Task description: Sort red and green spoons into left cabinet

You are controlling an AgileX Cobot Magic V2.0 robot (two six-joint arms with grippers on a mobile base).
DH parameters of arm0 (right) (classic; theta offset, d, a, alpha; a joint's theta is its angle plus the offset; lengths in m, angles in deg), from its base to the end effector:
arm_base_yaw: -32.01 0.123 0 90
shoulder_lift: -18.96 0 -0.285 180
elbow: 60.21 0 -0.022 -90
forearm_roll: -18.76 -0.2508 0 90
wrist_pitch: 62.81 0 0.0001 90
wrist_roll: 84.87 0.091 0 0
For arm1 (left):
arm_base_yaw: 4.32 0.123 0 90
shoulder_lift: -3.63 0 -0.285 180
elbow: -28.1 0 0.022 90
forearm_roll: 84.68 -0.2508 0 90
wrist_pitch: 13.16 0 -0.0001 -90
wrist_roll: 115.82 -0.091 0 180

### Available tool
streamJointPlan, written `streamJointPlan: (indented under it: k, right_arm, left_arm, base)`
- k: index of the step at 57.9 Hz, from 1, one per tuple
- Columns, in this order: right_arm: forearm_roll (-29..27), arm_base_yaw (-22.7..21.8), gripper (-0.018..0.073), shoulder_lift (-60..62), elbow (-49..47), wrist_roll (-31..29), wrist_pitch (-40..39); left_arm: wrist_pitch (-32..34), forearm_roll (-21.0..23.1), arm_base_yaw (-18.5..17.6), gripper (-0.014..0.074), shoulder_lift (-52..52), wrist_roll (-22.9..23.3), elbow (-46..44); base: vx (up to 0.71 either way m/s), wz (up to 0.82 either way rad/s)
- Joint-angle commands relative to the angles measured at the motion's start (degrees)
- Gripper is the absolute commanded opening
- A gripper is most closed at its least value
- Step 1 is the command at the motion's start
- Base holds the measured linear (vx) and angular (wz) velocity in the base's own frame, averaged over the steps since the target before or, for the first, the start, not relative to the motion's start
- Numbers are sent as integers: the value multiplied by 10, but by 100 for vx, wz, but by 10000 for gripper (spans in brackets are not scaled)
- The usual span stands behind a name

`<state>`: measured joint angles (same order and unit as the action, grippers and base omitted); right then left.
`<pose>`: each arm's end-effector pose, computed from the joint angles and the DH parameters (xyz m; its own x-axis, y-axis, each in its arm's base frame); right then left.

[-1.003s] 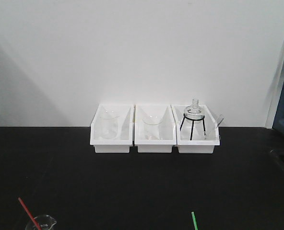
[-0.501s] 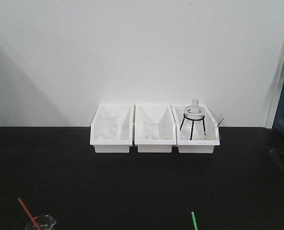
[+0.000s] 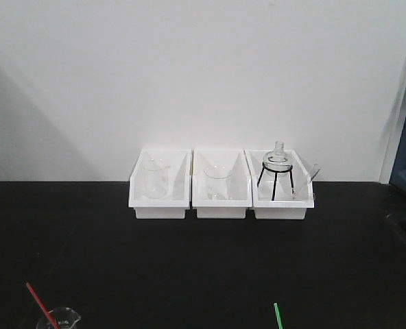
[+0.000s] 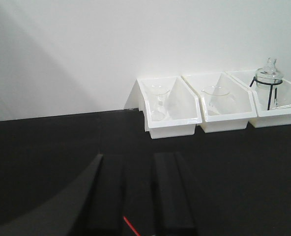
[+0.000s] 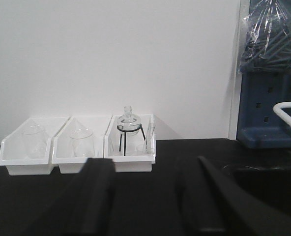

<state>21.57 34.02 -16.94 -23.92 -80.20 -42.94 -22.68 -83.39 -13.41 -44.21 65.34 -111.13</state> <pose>0.0921 0.0017 0.3844 -0.0362 0.0341 -0.9988 -0.0172 0.9992 0.0348 0.1470 -0.0239 0.3494 -0.1463 -0.0196 -0.9890 0.1556 0.9869 -0.0425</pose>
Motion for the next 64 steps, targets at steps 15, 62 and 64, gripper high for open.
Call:
streamJointPlan:
  k: [15, 62, 64]
  right_arm:
    - [-70, -3, 730, -10, -18, -12, -30]
    - [-481, -3, 585, -563, -220, -499, 223]
    - [-497, -3, 585, -581, -225, -515, 223]
  left_arm:
    - [21, 5, 0, 507, 1, 3, -21]
    - [-12, 5, 0, 506, 1, 2, -21]
    - [-14, 5, 0, 506, 1, 2, -21]
  base:
    - [0, 0]
    - [0, 0]
    - [0, 0]
